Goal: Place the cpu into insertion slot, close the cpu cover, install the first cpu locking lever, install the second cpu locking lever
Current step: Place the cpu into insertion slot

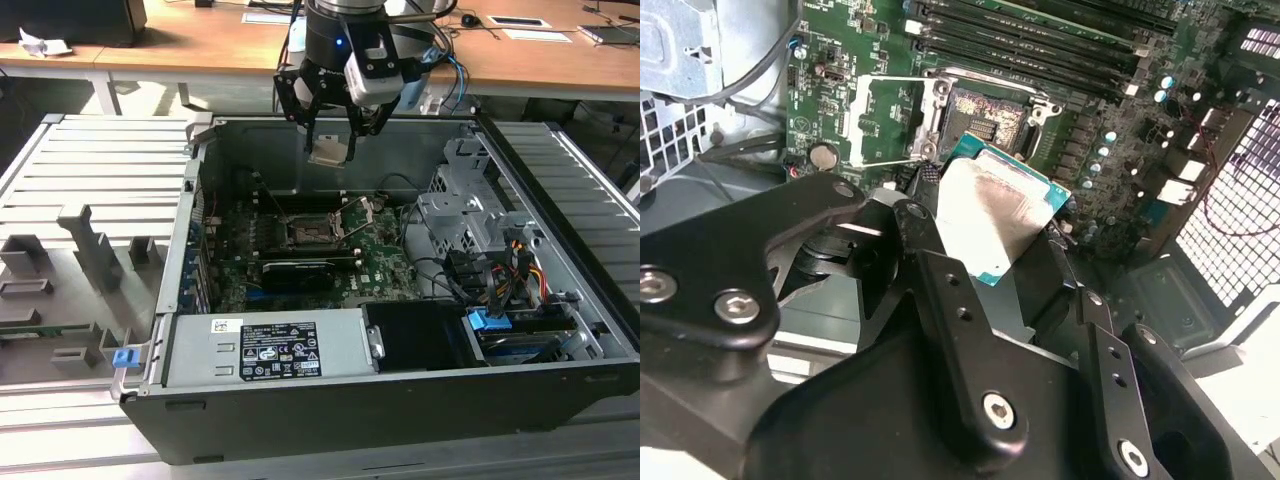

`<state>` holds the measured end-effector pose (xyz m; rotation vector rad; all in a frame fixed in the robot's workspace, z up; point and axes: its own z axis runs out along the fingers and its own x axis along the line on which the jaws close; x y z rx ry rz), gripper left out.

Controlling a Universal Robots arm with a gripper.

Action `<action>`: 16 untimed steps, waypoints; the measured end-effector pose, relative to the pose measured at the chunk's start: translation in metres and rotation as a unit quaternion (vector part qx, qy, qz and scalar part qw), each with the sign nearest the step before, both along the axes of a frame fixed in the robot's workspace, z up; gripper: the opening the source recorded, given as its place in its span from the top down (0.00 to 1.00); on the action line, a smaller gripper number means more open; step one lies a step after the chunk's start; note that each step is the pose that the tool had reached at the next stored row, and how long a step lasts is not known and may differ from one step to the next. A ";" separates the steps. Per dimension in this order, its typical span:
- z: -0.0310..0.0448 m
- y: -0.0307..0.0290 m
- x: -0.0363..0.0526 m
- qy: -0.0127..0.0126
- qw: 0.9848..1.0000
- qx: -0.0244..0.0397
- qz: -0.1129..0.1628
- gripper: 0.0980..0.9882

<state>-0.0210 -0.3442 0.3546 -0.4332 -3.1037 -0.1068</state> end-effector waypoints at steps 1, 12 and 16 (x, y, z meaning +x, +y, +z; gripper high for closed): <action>-0.0001 0.0000 0.0000 0.000 1.000 0.000 -0.002 0.50; -0.0010 0.0000 0.0000 0.000 1.000 -0.001 -0.031 0.50; -0.0011 0.0000 0.0000 0.000 0.999 -0.001 -0.039 0.50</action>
